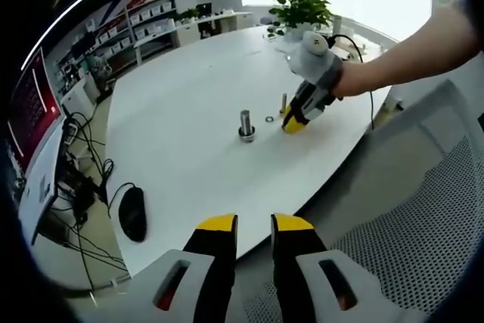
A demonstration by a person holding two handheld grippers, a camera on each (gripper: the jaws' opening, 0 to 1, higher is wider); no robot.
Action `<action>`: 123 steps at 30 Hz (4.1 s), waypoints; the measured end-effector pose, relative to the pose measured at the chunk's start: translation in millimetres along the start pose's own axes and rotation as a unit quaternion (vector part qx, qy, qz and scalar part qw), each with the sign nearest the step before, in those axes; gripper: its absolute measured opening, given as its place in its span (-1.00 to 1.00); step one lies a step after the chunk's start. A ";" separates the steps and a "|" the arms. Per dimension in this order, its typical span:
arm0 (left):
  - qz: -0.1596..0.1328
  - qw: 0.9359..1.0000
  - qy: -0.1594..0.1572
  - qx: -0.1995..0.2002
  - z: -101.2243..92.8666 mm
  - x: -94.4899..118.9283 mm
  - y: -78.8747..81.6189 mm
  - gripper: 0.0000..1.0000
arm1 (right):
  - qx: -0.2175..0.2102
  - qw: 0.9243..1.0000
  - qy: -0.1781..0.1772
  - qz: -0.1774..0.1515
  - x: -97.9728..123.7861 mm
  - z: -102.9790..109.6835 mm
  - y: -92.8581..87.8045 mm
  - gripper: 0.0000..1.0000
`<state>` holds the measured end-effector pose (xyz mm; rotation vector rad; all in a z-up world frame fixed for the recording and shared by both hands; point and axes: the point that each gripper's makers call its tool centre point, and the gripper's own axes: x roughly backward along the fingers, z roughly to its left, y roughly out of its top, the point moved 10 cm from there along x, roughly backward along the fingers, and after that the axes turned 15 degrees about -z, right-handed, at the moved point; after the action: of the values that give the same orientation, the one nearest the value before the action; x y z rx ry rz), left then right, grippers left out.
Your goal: Place the washer onto the threaded stud by aligning its center hole with the stud, sliding it down to the base, and recovering from edge contact or off-axis alignment until the washer reaches the visible bottom stop.
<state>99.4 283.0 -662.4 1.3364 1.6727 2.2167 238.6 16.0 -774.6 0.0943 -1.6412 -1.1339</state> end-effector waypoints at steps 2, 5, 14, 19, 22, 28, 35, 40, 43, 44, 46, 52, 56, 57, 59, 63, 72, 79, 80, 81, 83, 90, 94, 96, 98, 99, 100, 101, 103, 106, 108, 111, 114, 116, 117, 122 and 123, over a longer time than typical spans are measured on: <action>0.000 1.000 0.001 0.000 0.2 -0.1 -0.3 -0.69 | 0.000 1.000 0.001 -0.001 2.2 -2.3 -0.1 -0.72; -0.002 1.000 0.003 0.003 0.6 0.2 -0.5 -0.69 | -0.011 1.000 0.001 -0.004 6.6 -6.8 -1.0 -0.72; 0.001 1.000 0.002 0.002 0.6 0.0 -0.6 -0.70 | -0.033 0.999 -0.006 -0.014 25.4 -15.2 -4.6 -0.72; -0.004 1.000 0.005 0.002 0.6 1.0 0.3 -0.70 | -0.038 0.999 -0.014 -0.025 38.4 -20.1 -2.0 -0.72; -0.003 1.000 0.006 0.002 1.4 0.5 -0.1 -0.70 | -0.035 0.999 -0.018 -0.034 46.0 -22.2 3.0 -0.72; -0.002 1.000 0.009 0.002 1.2 1.1 -0.1 -0.70 | -0.021 0.998 -0.026 -0.044 56.2 -28.4 9.3 -0.72; -0.003 1.000 0.009 0.002 1.7 0.6 -0.3 -0.71 | -0.023 0.998 -0.031 -0.059 62.0 -30.7 17.9 -0.72; 0.000 1.000 0.009 0.002 1.6 0.6 -1.1 -0.71 | -0.007 0.998 -0.034 -0.061 60.6 -33.6 26.8 -0.72; 0.001 1.000 0.008 0.001 1.5 0.5 -1.0 -0.71 | -0.007 0.997 -0.037 -0.061 58.1 -38.8 29.6 -0.72; 0.000 1.000 0.008 0.001 1.6 0.7 -0.9 -0.71 | -0.006 0.997 -0.039 -0.059 57.4 -39.6 29.7 -0.72; 0.000 1.000 0.009 0.003 2.0 1.2 -1.1 -0.71 | -0.003 0.998 -0.038 -0.057 56.6 -40.1 29.6 -0.72; -0.001 1.000 0.013 0.004 2.9 1.2 -1.1 -0.71 | 0.005 0.998 -0.036 -0.050 54.7 -40.5 31.1 -0.72; 0.001 1.000 0.013 0.004 2.7 1.5 -1.0 -0.71 | 0.010 0.998 -0.034 -0.048 52.1 -42.1 33.1 -0.72; -0.001 1.000 0.013 0.004 2.7 1.5 -0.8 -0.71 | 0.010 0.998 -0.033 -0.047 51.8 -42.1 33.5 -0.72; -0.001 1.000 0.014 0.005 2.9 1.6 -0.8 -0.72 | 0.010 0.998 -0.031 -0.046 51.4 -41.7 34.1 -0.72; -0.002 1.000 0.015 0.006 3.4 1.5 -0.6 -0.72 | 0.020 0.999 -0.027 -0.036 49.0 -42.2 34.6 -0.72; 0.001 1.000 0.016 0.006 3.6 1.6 -0.9 -0.72 | 0.023 0.999 -0.023 -0.029 46.7 -43.0 35.1 -0.72; 0.001 1.000 0.016 0.006 3.7 1.5 -1.3 -0.72 | 0.023 0.999 -0.020 -0.022 43.7 -43.3 33.4 -0.72; 0.001 1.000 0.017 0.006 3.7 1.6 -1.3 -0.72 | 0.022 0.999 -0.019 -0.022 43.4 -43.4 33.2 -0.72; 0.001 1.000 0.017 0.006 3.8 1.5 -1.2 -0.72 | 0.022 0.999 -0.018 -0.021 43.2 -43.5 33.1 -0.72; 0.001 1.000 0.018 0.006 4.1 1.3 -1.3 -0.72 | 0.024 0.999 -0.018 -0.019 42.3 -43.8 33.1 -0.72; 0.002 1.000 0.018 0.006 4.1 1.5 -1.0 -0.73 | 0.025 0.999 -0.018 -0.018 38.9 -44.0 35.9 -0.72; 0.001 1.000 0.018 0.007 4.2 1.5 -1.3 -0.73 | 0.030 0.999 -0.016 -0.004 35.1 -44.3 35.2 -0.72; 0.002 1.000 0.019 0.007 4.3 1.5 -1.4 -0.73 | 0.039 0.999 -0.013 0.002 33.3 -42.7 33.8 -0.72; 0.000 1.000 0.020 0.007 4.5 1.7 -1.3 -0.73 | 0.038 0.999 -0.012 0.005 31.7 -43.6 32.5 -0.72; -0.001 1.000 0.020 0.008 4.5 1.7 -1.2 -0.73 | 0.037 0.999 -0.013 0.006 30.8 -44.1 32.1 -0.72; -0.001 1.000 0.020 0.008 4.4 1.8 -1.1 -0.73 | 0.036 0.999 -0.012 0.007 30.0 -44.4 31.9 -0.72; 0.000 1.000 0.020 0.008 4.4 1.8 -1.1 -0.73 | 0.034 0.999 -0.012 0.011 28.9 -44.8 31.1 -0.72; 0.000 1.000 0.020 0.009 4.6 1.7 -1.3 -0.73 | 0.038 0.999 -0.010 0.013 26.9 -45.0 31.0 -0.72; -0.001 1.000 0.020 0.010 4.9 1.8 -1.3 -0.73 | 0.042 0.999 -0.008 0.021 22.6 -44.5 30.7 -0.72; -0.001 1.000 0.021 0.011 5.1 2.1 -1.4 -0.73 | 0.041 0.999 -0.007 0.025 20.0 -47.4 29.6 -0.72; 0.000 1.000 0.020 0.012 4.9 2.0 -1.4 -0.73 | 0.040 0.999 -0.006 0.031 17.1 -46.7 29.2 -0.72; 0.001 1.000 0.020 0.012 4.9 1.9 -1.9 -0.73 | 0.043 0.998 -0.005 0.036 15.1 -46.6 27.1 -0.72; 0.000 1.000 0.020 0.013 4.9 2.1 -1.9 -0.73 | 0.042 0.998 -0.004 0.040 12.1 -47.9 25.0 -0.72; 0.001 1.000 0.021 0.013 4.9 2.1 -1.9 -0.73 | 0.042 0.998 -0.004 0.044 10.7 -48.7 23.7 -0.72; 0.001 1.000 0.021 0.016 5.2 2.1 -2.2 -0.73 | 0.042 0.998 -0.004 0.057 8.4 -49.4 17.6 -0.72; 0.001 1.000 0.020 0.016 5.2 2.0 -2.3 -0.74 | 0.040 0.998 -0.004 0.058 8.4 -49.4 16.9 -0.72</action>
<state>100.6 288.8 -662.8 1.3103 1.7287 2.2428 281.9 -10.1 -758.8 0.0460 -1.6781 -0.9818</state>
